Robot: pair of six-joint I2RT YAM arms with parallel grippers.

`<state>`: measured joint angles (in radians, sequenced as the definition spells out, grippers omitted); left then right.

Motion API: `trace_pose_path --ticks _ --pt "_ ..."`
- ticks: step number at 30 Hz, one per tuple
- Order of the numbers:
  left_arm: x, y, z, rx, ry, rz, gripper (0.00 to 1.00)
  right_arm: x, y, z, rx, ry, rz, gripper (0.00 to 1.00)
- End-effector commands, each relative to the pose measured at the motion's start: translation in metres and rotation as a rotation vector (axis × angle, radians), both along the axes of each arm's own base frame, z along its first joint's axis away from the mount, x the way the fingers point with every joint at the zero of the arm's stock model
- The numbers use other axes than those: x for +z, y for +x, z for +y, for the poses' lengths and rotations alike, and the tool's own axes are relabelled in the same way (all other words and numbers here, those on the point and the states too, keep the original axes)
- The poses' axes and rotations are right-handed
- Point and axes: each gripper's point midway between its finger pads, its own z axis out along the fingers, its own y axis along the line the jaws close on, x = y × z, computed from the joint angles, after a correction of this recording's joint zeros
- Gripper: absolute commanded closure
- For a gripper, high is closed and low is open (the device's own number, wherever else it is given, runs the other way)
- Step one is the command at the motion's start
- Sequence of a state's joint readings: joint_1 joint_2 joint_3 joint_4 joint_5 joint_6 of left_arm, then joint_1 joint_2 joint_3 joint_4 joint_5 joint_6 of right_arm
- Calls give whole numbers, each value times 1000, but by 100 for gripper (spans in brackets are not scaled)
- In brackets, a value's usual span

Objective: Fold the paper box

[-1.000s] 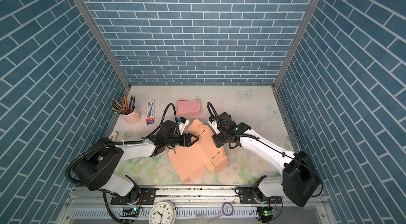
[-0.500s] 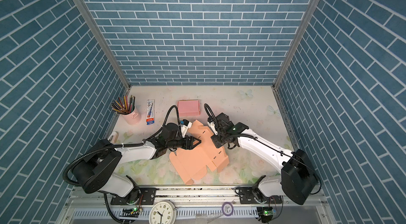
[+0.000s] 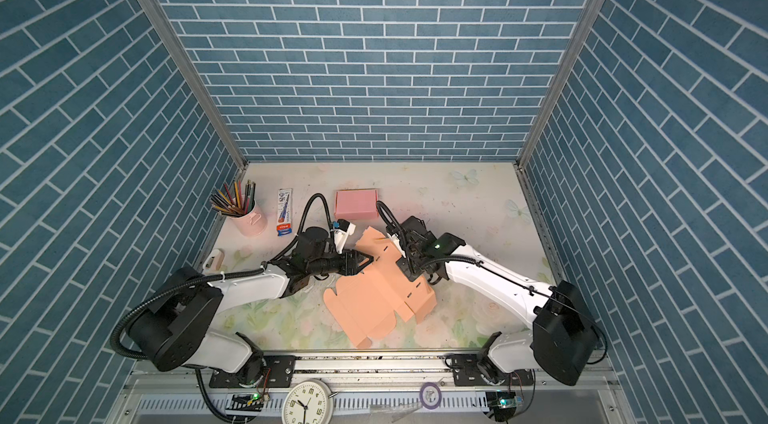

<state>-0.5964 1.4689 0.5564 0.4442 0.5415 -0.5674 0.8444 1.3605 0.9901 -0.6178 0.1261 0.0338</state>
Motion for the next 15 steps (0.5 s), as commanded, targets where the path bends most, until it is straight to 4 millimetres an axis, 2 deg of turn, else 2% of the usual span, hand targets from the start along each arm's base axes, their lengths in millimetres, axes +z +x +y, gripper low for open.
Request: trace_pose_path --ticks 1,8,15 --pt "21 7 -2 -10 -66 -29 46 7 3 -7 56 -58 -62 100" --pt "45 38 23 110 -122 -47 48 9 4 -12 115 -124 -119 100" --pt "46 71 54 231 -135 -27 48 10 3 -7 196 -151 -172 100"
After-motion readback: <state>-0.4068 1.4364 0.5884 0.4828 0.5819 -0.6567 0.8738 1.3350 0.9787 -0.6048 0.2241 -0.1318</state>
